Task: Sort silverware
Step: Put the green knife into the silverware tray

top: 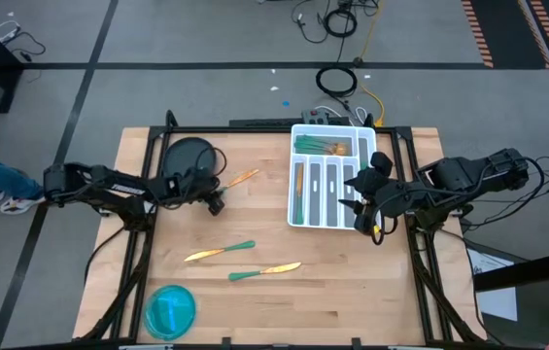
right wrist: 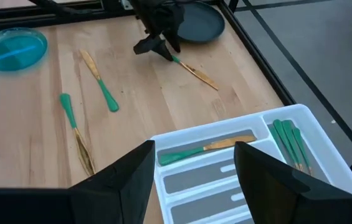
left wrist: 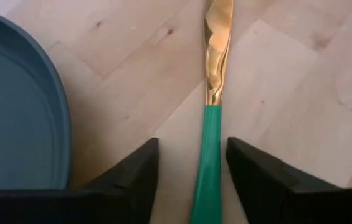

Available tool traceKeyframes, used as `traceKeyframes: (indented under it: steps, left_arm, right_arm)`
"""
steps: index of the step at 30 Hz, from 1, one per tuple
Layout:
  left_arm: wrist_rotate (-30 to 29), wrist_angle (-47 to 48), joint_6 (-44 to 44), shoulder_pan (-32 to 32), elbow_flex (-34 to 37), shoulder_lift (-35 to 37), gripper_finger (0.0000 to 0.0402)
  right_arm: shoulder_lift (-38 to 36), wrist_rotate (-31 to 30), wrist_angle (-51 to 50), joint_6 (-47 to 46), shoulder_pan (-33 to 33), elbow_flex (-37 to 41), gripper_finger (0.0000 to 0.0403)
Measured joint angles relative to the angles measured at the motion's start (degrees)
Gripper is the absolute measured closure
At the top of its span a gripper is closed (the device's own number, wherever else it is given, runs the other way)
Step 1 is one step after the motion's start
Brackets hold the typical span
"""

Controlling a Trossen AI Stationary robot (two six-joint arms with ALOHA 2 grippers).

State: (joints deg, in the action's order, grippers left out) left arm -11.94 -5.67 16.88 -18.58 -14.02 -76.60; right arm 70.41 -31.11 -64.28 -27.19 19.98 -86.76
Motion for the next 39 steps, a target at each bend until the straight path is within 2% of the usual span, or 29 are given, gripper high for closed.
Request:
traceKeyframes:
  steps: [2, 6, 7, 18, 31, 33, 39]
  left_arm:
    - [0.0, -2.0, 0.7, 0.0, 1.2, -0.2, 0.0249]
    - [0.1, -6.0, 0.7, 0.0, 3.1, -0.4, 0.0366]
    - [0.1, -6.5, 0.5, 0.0, 3.3, -0.4, 0.0374]
    - [-1.8, -5.5, 2.3, 2.8, 2.1, -0.2, 0.0374]
    - [-1.0, -1.2, 6.0, 5.7, -2.1, 2.1, 0.0375]
    - [-0.8, -1.9, 6.9, 6.4, -2.9, 2.8, 0.0398]
    - [-3.6, -2.0, 9.1, 8.8, -4.2, 3.8, 0.0401]
  right_arm:
    - [0.0, 0.1, 0.2, 0.0, 0.0, 0.0, 0.019]
    - [0.0, 1.3, 1.0, 0.0, 0.0, 0.0, 0.019]
    - [0.0, 1.3, 1.1, 0.0, 0.0, 0.0, 0.019]
    - [0.0, 1.4, 1.1, -0.2, 0.0, 0.0, 0.019]
    - [0.0, 1.4, 1.0, 1.5, 0.0, 0.0, 0.019]
    - [0.0, 1.4, 1.0, 1.8, 0.0, 0.0, 0.019]
    - [0.0, 1.1, 0.7, 2.6, 0.0, 0.0, 0.019]
